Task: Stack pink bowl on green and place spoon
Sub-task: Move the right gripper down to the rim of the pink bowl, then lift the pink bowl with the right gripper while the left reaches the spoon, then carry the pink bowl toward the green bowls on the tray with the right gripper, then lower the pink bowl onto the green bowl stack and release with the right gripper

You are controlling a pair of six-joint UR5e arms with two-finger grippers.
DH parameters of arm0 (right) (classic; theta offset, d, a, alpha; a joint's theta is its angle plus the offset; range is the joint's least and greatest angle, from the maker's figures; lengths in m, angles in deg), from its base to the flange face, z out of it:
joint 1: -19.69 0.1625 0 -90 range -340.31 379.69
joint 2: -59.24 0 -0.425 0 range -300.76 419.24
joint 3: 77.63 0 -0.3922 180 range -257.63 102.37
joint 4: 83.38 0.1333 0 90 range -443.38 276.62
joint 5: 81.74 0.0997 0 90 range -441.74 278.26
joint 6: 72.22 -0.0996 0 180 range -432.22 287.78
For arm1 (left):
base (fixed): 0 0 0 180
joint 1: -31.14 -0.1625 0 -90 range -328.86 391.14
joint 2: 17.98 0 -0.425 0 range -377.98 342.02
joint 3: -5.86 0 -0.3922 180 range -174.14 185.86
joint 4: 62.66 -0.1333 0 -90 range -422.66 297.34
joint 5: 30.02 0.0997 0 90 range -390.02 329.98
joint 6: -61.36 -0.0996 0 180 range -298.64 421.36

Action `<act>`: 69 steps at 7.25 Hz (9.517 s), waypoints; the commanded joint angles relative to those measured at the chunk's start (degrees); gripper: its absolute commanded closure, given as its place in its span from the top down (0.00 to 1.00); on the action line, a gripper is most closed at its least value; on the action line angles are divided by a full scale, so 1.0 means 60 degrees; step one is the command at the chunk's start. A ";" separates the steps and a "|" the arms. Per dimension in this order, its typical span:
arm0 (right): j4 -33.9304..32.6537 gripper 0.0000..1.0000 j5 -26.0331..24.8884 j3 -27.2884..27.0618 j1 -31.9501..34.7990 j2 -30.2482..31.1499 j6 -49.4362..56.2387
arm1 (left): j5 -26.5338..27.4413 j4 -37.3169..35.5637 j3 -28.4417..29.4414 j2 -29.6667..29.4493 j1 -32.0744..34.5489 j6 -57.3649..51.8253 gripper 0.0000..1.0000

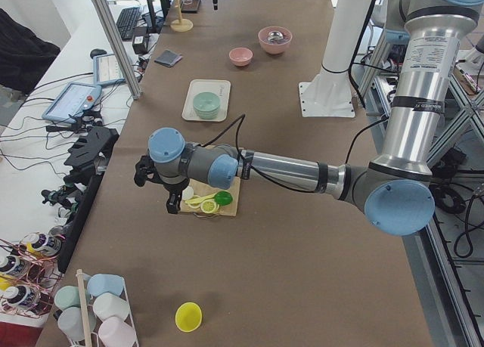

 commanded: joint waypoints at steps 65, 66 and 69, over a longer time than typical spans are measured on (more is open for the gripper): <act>0.6606 0.00 -0.4400 0.3119 -0.5640 -0.4847 -1.1091 | 0.0468 0.0781 -0.0348 -0.0981 -0.3596 0.4932 0.00; 0.6606 0.00 -0.4516 0.3178 -0.5714 -0.4920 -1.1091 | 0.0453 0.0781 -0.0333 -0.0981 -0.3596 0.4902 0.00; 0.6606 0.00 -0.4649 0.3618 -0.5788 -0.5331 -1.1091 | 0.0497 0.0854 -0.0231 -0.0981 -0.3611 0.4888 0.00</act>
